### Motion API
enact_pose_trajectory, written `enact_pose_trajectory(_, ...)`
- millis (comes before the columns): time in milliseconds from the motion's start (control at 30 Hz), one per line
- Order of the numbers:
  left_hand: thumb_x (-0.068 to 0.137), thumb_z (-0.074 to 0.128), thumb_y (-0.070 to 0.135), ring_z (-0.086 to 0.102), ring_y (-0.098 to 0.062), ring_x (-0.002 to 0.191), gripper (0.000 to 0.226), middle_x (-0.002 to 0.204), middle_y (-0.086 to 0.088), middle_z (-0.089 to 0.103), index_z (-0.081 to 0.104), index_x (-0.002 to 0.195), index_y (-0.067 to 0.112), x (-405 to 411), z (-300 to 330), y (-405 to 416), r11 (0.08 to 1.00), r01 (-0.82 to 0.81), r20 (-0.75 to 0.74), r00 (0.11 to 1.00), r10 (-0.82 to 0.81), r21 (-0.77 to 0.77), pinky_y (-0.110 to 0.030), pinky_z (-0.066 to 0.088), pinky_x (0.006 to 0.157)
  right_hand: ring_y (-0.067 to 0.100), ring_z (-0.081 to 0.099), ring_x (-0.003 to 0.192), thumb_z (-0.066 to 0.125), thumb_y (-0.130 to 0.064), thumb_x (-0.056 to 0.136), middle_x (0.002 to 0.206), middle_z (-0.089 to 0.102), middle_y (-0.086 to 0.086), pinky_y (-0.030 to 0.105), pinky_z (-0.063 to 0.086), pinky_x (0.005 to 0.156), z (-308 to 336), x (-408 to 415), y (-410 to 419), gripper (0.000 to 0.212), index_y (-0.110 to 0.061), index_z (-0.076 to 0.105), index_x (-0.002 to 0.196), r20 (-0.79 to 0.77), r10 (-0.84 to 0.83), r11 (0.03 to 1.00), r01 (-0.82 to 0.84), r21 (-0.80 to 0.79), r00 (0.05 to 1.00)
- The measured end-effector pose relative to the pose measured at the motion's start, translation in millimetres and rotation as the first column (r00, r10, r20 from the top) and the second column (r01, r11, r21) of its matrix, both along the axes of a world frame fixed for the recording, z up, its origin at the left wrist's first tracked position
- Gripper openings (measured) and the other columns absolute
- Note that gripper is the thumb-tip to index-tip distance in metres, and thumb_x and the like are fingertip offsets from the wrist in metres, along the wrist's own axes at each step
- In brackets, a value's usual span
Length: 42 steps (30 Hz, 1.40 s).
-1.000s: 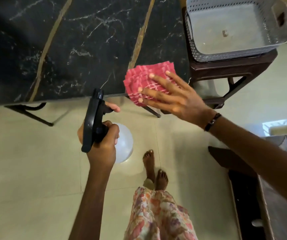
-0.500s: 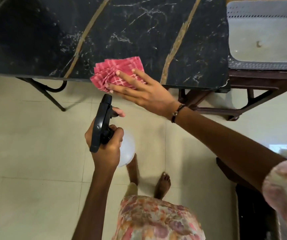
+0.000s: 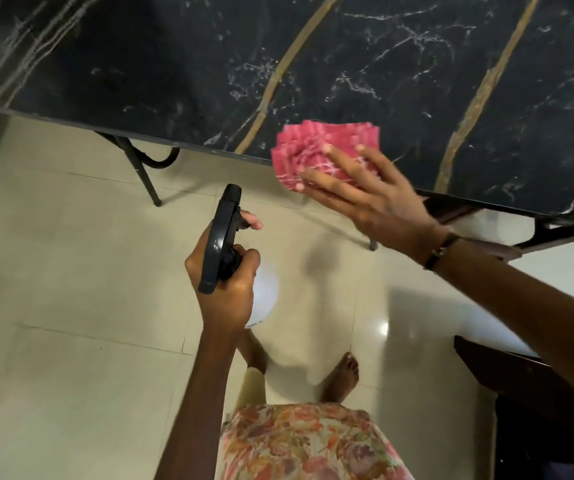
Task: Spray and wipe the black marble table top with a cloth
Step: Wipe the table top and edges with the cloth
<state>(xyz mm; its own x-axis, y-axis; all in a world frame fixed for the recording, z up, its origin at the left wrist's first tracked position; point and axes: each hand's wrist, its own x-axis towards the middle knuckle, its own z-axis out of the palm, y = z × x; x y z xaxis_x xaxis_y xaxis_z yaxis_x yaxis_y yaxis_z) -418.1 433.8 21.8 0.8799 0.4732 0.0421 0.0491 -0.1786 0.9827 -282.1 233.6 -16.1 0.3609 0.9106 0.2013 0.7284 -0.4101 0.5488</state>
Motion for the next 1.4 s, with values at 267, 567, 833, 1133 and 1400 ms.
enact_pose_trajectory(267, 0.067, 0.048, 0.013, 0.039, -0.019, 0.043, 0.026, 0.058, 0.019, 0.058, 0.063, 0.087, 0.009, -2.3, -5.1, 77.8, 0.998, -0.057, -0.039, 0.998, 0.057, 0.012, -0.028, 0.037, 0.053, 0.028, 0.028, 0.143, 0.050, -0.009, 0.088, 0.157, 0.025, -0.001, 0.047, 0.025, 0.114, -3.2, 9.6, 138.5, 0.072, -0.021, 0.017, 0.151, -0.039, 0.058, 0.998, -0.058, -0.004, 0.998)
enact_pose_trajectory(567, 0.068, 0.048, -0.001, 0.039, -0.030, 0.045, 0.036, 0.068, 0.013, 0.063, 0.063, 0.089, 0.024, 4.4, -0.4, 158.1, 0.986, -0.164, -0.065, 0.984, 0.163, -0.015, -0.033, 0.038, 0.051, 0.032, 0.020, 0.144, 0.040, -0.004, 0.097, 0.158, 0.019, 0.001, 0.050, 0.008, 0.120, 4.0, 5.0, 113.8, 0.060, -0.022, 0.021, 0.151, -0.104, -0.041, 0.999, 0.042, 0.014, 0.994)
enact_pose_trajectory(833, 0.066, 0.046, -0.003, 0.044, -0.010, 0.048, 0.033, 0.075, 0.008, 0.064, 0.063, 0.089, 0.013, 5.9, 3.2, 211.2, 0.980, -0.198, -0.070, 0.978, 0.196, -0.024, -0.026, 0.038, 0.054, 0.028, 0.024, 0.144, 0.049, -0.014, 0.093, 0.158, 0.023, 0.000, 0.049, 0.020, 0.116, 2.2, 15.5, 350.4, 0.066, -0.022, 0.019, 0.151, -0.165, 0.057, 0.992, -0.038, 0.117, 0.985)
enact_pose_trajectory(1133, 0.066, 0.046, -0.001, 0.036, -0.031, 0.044, 0.036, 0.080, 0.013, 0.065, 0.061, 0.087, 0.024, 2.4, 15.8, 273.0, 0.970, -0.241, -0.055, 0.969, 0.240, -0.009, -0.033, 0.035, 0.048, 0.030, 0.030, 0.142, 0.040, 0.002, 0.091, 0.155, 0.031, 0.001, 0.052, 0.028, 0.114, 7.7, 5.8, 295.4, 0.066, -0.024, 0.026, 0.150, -0.154, -0.065, 0.996, 0.074, 0.056, 0.986)
enact_pose_trajectory(1400, 0.064, 0.046, -0.004, 0.036, -0.028, 0.044, 0.031, 0.070, 0.005, 0.062, 0.062, 0.088, 0.007, -0.2, 17.1, 309.1, 0.941, -0.336, -0.075, 0.940, 0.332, -0.035, -0.034, 0.033, 0.048, 0.026, 0.028, 0.143, 0.048, -0.013, 0.087, 0.157, 0.027, -0.002, 0.047, 0.025, 0.115, 7.3, 15.2, 430.5, 0.069, -0.026, 0.022, 0.150, -0.150, -0.045, 0.996, 0.055, 0.065, 0.988)
